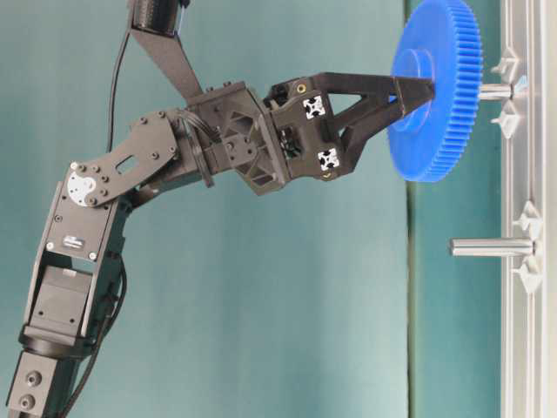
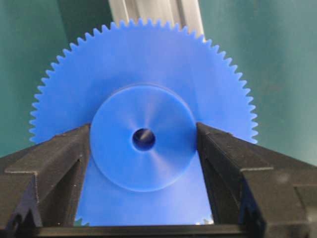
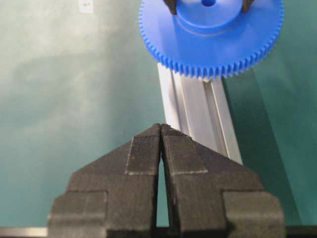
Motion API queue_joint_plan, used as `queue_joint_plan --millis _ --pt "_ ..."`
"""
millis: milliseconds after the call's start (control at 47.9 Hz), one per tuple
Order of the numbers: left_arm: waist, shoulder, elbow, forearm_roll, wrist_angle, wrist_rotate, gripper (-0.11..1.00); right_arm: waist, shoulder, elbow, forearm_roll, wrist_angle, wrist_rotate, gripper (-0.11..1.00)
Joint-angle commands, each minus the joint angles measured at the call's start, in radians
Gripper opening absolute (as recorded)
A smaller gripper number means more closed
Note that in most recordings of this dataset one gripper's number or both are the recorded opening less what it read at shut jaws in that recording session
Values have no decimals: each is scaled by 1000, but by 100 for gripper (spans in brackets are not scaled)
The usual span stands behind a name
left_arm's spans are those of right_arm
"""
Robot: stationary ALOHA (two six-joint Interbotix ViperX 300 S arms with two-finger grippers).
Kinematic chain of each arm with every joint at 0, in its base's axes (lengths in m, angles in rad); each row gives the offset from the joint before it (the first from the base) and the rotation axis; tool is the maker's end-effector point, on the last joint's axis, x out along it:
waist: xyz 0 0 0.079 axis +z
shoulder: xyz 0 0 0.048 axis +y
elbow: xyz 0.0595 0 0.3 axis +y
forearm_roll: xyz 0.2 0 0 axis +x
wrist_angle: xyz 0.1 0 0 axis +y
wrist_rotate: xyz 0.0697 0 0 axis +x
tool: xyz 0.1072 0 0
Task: Find the location of the shaft and insert the large gear.
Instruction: 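Align the gear bore with the shaft and push it on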
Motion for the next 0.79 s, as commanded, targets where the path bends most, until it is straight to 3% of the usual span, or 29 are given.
queue_joint_plan --millis 0,690,773 --pt "11 -8 8 5 8 0 71 -3 3 -9 2 -5 20 3" --pt "8 -15 -6 5 6 0 72 -3 3 -14 2 -11 34 3" --pt "8 -14 -6 5 6 -2 83 -3 0 -14 2 -11 35 3"
